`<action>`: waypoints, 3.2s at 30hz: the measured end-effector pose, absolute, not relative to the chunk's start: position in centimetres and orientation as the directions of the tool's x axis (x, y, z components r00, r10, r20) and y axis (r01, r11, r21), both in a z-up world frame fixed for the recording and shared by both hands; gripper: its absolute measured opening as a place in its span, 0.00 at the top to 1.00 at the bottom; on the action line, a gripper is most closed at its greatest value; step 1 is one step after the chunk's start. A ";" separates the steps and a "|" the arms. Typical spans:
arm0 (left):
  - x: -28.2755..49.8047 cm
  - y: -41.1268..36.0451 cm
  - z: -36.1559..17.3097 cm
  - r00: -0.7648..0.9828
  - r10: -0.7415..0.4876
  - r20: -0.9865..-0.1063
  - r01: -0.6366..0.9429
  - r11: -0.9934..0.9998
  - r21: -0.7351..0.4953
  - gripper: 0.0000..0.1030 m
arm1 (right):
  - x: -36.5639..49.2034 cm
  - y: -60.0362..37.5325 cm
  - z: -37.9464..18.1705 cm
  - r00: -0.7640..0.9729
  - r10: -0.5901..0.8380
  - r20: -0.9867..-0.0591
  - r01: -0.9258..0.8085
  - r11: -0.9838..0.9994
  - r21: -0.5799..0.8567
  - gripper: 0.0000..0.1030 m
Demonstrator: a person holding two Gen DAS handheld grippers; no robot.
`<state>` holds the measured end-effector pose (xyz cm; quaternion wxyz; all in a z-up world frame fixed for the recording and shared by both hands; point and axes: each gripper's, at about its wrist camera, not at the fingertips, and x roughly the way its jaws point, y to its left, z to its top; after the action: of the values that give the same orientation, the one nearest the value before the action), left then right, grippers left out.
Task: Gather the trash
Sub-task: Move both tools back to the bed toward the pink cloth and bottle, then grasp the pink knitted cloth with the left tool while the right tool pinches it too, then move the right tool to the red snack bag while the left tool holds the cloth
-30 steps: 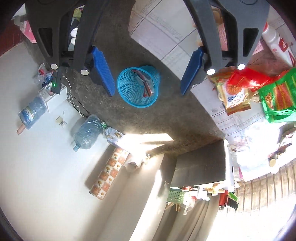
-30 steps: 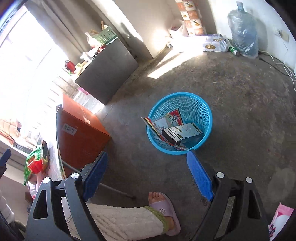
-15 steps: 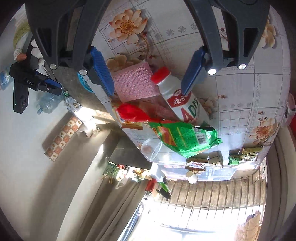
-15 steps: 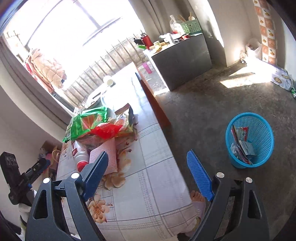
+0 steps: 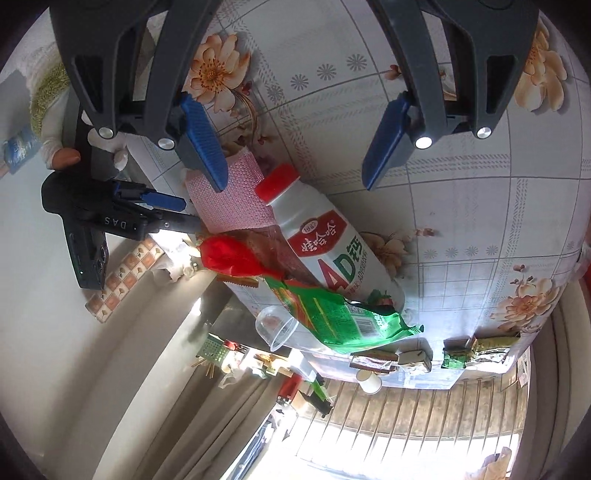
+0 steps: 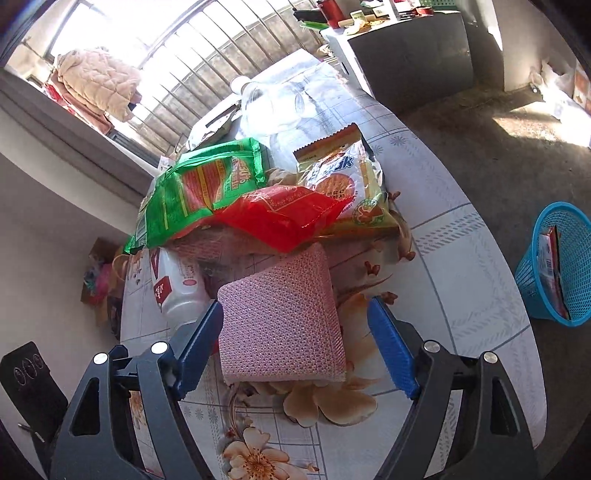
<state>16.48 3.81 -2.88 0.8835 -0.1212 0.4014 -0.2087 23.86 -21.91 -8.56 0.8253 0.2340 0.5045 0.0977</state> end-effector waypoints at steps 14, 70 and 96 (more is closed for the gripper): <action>17.0 1.7 -5.0 0.484 -0.591 -0.646 0.384 0.806 -0.450 0.44 | 24.9 -21.3 -10.3 0.389 0.395 -0.832 0.098 0.880 0.464 0.53; 17.3 -1.1 -9.8 0.157 -0.758 -0.633 0.212 0.652 -0.728 0.50 | 15.8 -23.1 -11.9 0.341 0.581 -0.739 0.089 0.763 0.641 0.65; 16.1 1.0 -11.2 0.155 -0.935 -0.321 0.113 0.339 -0.934 0.56 | 17.1 -25.7 -15.2 0.298 0.793 -0.532 0.166 0.506 0.846 0.70</action>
<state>16.11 0.97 -11.24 0.6426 -0.4054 0.5066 -0.4076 17.08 -25.71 -15.18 0.6750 0.4395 0.5453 0.2321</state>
